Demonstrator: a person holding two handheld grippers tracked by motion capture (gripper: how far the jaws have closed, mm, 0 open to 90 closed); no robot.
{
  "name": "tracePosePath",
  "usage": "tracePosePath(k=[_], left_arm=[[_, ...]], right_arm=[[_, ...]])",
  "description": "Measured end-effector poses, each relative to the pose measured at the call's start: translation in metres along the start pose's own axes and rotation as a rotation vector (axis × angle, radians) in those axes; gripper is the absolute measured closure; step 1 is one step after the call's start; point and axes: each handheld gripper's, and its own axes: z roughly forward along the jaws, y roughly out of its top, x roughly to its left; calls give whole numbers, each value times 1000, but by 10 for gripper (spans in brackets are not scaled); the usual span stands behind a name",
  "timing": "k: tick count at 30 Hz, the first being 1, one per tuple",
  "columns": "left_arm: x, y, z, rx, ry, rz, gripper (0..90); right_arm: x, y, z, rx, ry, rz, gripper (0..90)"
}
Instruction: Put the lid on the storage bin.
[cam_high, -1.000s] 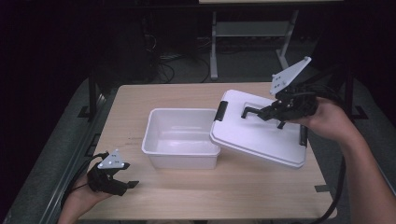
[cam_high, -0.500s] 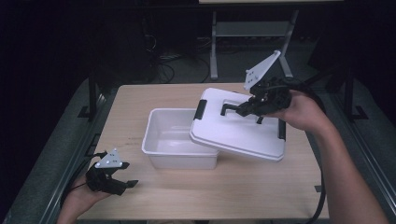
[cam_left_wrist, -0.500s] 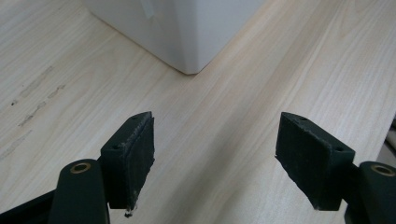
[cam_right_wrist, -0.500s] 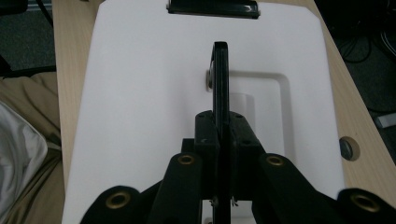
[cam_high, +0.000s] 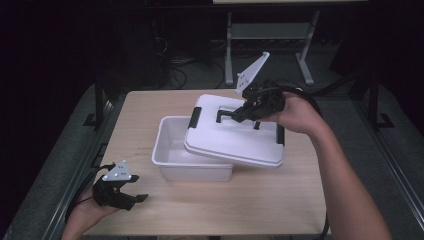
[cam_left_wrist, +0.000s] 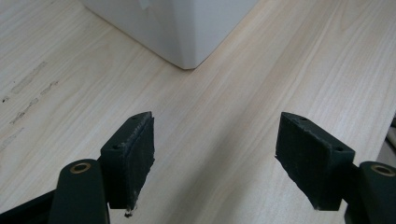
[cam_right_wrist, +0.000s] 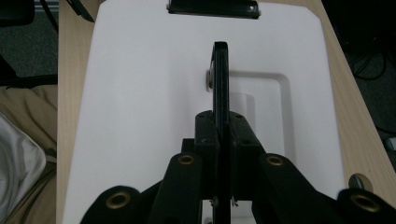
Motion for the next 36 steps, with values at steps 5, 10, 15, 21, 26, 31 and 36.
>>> tracePosePath(k=[5,10,15,21,26,31,36], left_arm=[[-1,0,0,-5,-2,0,280],[-1,-1,1,-6,-3,-5,280],[-1,-1,1,-5,-2,-4,280],[-1,-2,0,-10,-4,-9,280],[-1,-3,-1,-15,-4,-9,280],[0,-5,-3,-23,-3,-20,281],[1,-7,-4,-26,2,-21,281]], right_arm=[[-1,13,10,-1,21,-16,839],[-2,25,22,5,38,-36,839],[-4,34,31,4,52,-43,839],[-6,44,41,2,67,-52,839],[-8,51,53,-7,83,-59,839],[-10,56,63,-4,95,-70,839],[-12,62,74,-15,108,-73,839]])
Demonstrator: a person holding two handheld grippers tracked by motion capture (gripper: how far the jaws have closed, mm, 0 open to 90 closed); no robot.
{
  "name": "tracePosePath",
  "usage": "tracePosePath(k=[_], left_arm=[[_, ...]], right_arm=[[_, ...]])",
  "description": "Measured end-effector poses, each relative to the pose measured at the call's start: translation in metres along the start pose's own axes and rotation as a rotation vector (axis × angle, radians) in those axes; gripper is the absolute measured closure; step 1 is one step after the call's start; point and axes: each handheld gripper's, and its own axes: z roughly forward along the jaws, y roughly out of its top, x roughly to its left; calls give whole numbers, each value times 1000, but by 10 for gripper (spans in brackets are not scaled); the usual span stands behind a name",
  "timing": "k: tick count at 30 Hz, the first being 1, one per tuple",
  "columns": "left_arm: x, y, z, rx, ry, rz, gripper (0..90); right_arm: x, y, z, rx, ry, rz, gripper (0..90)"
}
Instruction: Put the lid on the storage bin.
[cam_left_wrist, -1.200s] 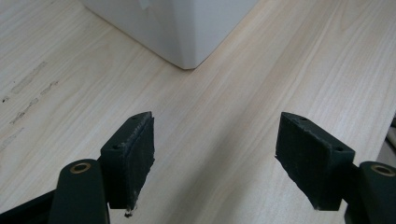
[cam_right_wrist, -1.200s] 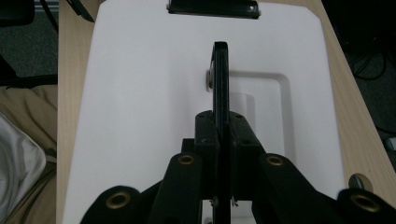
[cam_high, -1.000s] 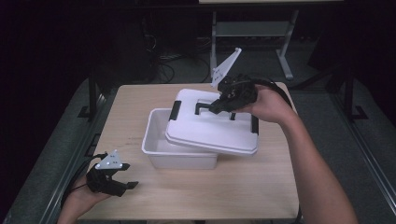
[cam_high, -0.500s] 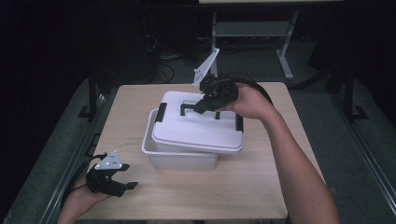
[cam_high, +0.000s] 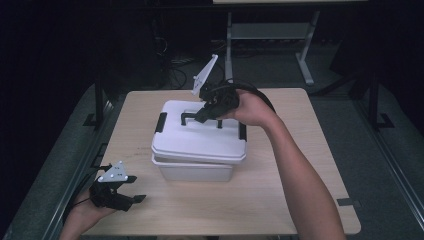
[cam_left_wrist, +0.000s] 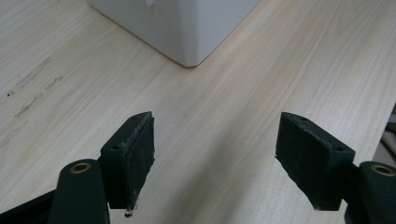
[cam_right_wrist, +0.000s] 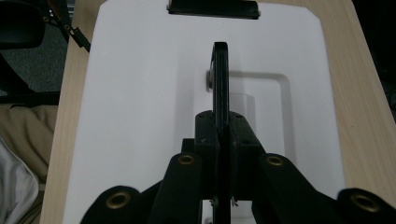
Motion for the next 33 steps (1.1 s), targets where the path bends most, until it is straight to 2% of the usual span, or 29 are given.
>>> tracePosePath(k=[6,14,33], left_arm=[[0,-2,-1,-3,0,-2,281],[1,-4,-3,-2,5,-10,280],[2,-6,-4,-3,5,-20,281]], right_arm=[[-3,3,16,12,17,-6,839],[-6,5,28,19,30,-2,839],[-16,-5,54,51,49,21,838]])
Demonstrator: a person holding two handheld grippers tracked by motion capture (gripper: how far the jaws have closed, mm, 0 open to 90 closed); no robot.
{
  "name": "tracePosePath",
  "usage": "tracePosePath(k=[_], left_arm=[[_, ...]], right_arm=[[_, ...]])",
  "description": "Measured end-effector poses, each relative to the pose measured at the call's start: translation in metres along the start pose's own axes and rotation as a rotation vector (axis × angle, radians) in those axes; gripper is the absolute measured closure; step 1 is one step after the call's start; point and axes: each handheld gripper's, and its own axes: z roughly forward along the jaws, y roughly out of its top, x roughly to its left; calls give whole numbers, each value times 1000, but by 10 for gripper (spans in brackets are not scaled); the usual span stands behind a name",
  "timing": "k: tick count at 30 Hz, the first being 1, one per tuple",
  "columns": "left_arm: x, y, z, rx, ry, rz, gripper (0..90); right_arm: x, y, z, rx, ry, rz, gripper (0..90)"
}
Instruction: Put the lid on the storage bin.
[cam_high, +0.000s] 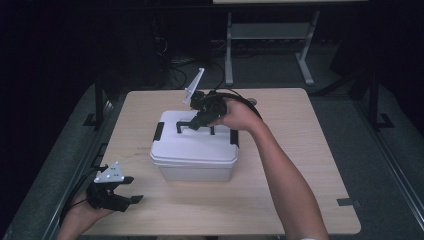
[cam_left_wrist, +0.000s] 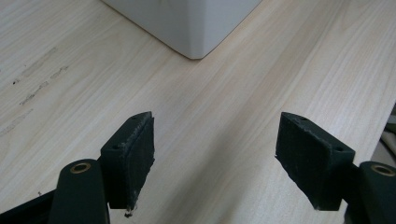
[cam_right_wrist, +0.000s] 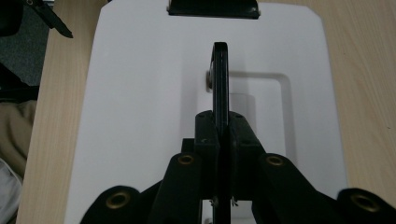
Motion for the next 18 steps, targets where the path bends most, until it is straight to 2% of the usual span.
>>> tracePosePath(k=[18], left_arm=[[0,1,2,4,-4,5,280]], right_arm=[[0,-4,4,-15,17,9,836]])
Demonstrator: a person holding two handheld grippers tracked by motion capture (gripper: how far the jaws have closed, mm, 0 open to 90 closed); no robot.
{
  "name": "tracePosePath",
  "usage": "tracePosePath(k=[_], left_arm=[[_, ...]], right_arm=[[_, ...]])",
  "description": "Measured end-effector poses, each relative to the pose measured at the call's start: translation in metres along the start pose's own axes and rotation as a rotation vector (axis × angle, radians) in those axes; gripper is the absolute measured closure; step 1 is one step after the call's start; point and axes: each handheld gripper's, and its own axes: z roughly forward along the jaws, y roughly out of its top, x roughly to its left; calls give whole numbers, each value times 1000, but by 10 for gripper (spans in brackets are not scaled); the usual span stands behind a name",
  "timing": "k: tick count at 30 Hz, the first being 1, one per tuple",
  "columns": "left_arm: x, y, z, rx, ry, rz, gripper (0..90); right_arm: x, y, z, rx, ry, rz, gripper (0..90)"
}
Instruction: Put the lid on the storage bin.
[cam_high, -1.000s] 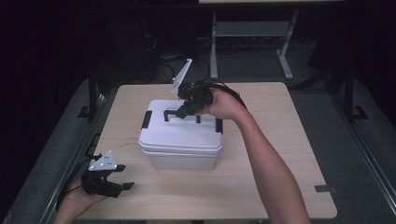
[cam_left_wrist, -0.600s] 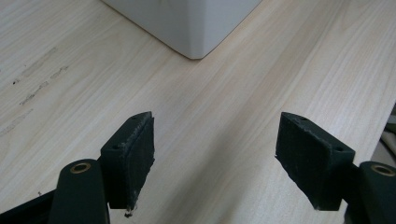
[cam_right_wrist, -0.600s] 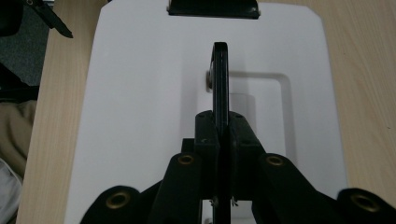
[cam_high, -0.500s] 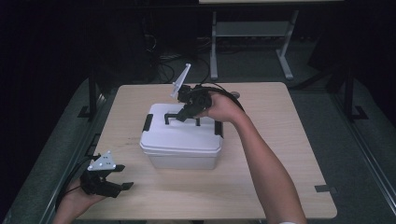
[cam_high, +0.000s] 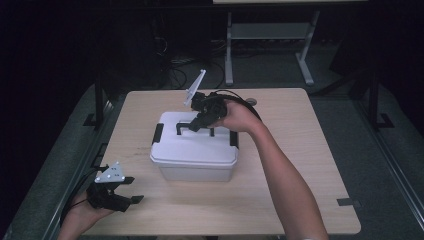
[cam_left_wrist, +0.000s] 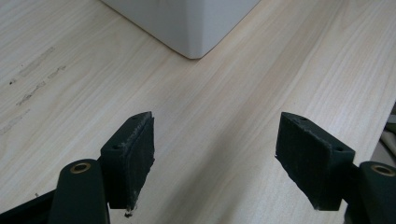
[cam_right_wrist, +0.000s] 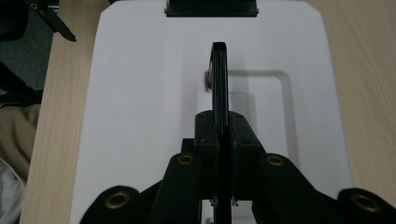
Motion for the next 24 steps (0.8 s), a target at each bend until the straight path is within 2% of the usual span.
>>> tracePosePath(k=[5,16,24], left_arm=[[0,0,0,-1,-1,-2,281],[1,-1,-1,1,-1,-4,280],[0,0,-2,-2,-4,1,280]], right_arm=[[0,2,6,14,5,0,837],[1,0,6,-9,20,16,823],[3,-4,4,-27,40,36,729]])
